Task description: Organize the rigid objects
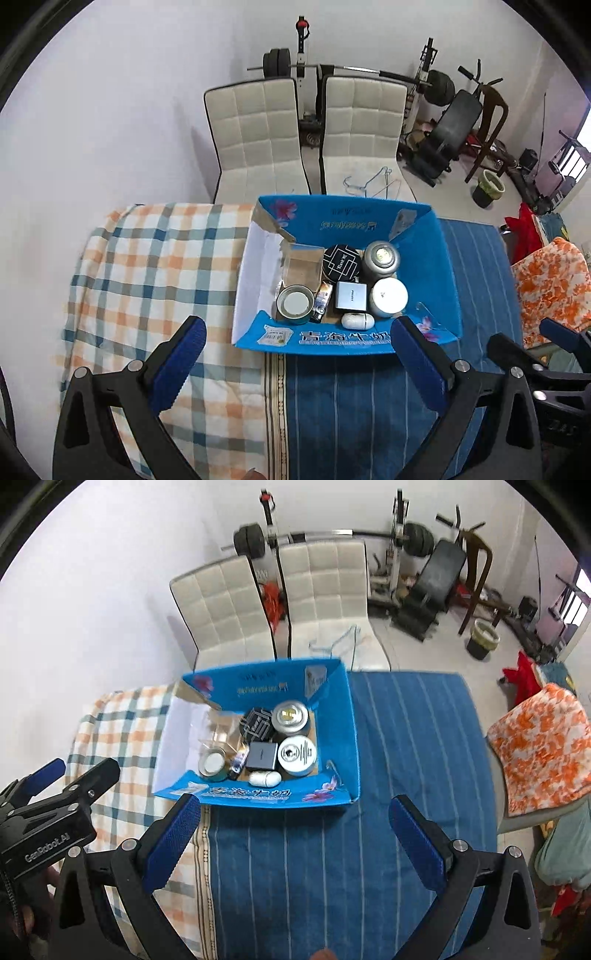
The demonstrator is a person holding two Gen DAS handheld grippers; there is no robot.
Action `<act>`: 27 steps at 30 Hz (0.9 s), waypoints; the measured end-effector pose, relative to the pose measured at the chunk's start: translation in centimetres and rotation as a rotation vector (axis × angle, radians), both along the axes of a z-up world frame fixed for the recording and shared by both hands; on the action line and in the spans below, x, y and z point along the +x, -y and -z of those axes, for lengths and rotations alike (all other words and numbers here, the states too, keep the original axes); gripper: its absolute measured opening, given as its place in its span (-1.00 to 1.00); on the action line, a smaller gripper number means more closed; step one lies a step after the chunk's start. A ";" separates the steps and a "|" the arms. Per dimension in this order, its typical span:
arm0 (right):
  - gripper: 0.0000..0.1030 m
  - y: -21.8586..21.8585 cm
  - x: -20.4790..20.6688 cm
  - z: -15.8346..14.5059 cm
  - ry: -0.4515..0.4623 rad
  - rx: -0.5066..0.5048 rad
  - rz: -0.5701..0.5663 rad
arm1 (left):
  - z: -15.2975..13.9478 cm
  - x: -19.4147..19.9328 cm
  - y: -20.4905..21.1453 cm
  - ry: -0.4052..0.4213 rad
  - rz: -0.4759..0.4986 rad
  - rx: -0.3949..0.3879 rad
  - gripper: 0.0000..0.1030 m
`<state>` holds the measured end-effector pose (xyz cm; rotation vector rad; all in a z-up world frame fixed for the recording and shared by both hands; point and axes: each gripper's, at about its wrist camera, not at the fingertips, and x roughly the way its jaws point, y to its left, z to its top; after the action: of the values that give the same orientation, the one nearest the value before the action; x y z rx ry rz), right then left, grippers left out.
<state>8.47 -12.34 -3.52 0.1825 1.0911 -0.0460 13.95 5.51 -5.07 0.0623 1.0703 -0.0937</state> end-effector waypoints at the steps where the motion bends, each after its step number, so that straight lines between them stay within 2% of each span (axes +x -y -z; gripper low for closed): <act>1: 1.00 0.0 -0.7 -1.0 0.011 0.000 0.000 | -0.7 -0.5 -0.1 0.009 0.000 -0.005 0.99; 5: 1.00 -0.1 -3.2 -4.3 0.059 0.005 -0.012 | -3.3 -2.5 -0.1 0.032 -0.004 -0.014 0.99; 11: 1.00 -0.2 -5.8 -6.9 0.089 0.020 -0.027 | -5.2 -5.0 0.3 0.045 0.000 -0.016 0.99; 27: 1.00 0.5 -7.5 -8.6 0.126 -0.031 -0.004 | -8.4 -7.9 0.3 0.128 -0.021 0.014 0.99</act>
<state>0.93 -12.85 5.07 0.1533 0.9650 -0.0477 6.05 5.17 3.38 0.0689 0.9434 -0.0625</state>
